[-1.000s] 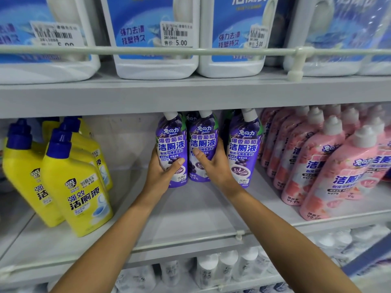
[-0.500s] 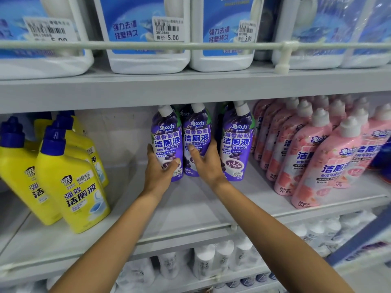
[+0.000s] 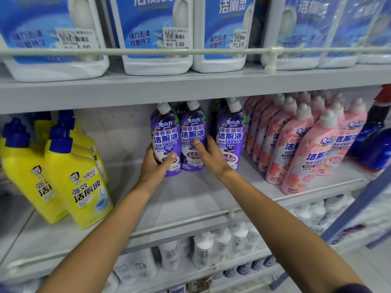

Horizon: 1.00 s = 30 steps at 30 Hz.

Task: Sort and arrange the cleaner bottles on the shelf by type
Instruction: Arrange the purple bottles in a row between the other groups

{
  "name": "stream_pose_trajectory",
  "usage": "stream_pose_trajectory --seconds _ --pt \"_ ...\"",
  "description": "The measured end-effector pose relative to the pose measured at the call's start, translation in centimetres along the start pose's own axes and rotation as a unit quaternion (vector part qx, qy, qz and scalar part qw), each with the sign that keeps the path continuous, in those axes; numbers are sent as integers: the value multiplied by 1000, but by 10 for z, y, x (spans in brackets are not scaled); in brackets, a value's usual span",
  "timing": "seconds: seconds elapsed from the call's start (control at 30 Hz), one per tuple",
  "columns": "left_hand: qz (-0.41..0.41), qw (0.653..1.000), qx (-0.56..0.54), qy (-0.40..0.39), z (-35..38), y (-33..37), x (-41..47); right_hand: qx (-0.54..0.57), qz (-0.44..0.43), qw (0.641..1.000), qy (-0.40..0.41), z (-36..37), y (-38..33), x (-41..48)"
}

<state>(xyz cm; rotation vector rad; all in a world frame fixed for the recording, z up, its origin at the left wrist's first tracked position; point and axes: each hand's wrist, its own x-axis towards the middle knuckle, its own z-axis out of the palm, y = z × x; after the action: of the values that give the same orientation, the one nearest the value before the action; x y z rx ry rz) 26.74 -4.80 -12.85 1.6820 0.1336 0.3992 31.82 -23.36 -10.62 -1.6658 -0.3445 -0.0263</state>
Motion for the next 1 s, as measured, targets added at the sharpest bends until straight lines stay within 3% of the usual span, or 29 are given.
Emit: stream_pose_trajectory --seconds 0.17,0.37,0.73,0.93,1.0 --pt "-20 999 -46 -13 -12 12 -16 19 47 999 9 -14 -14 -30" --pt "-87 990 -105 25 -25 26 -40 83 58 994 40 -45 -18 -64" --pt "-19 993 -88 -71 51 92 -53 163 -1 982 98 -122 -54 -53" --pt "45 996 -28 -76 122 111 -15 130 -3 985 117 -139 -73 19" --pt "33 996 -10 -83 141 105 -12 109 -25 988 104 -136 -70 40"
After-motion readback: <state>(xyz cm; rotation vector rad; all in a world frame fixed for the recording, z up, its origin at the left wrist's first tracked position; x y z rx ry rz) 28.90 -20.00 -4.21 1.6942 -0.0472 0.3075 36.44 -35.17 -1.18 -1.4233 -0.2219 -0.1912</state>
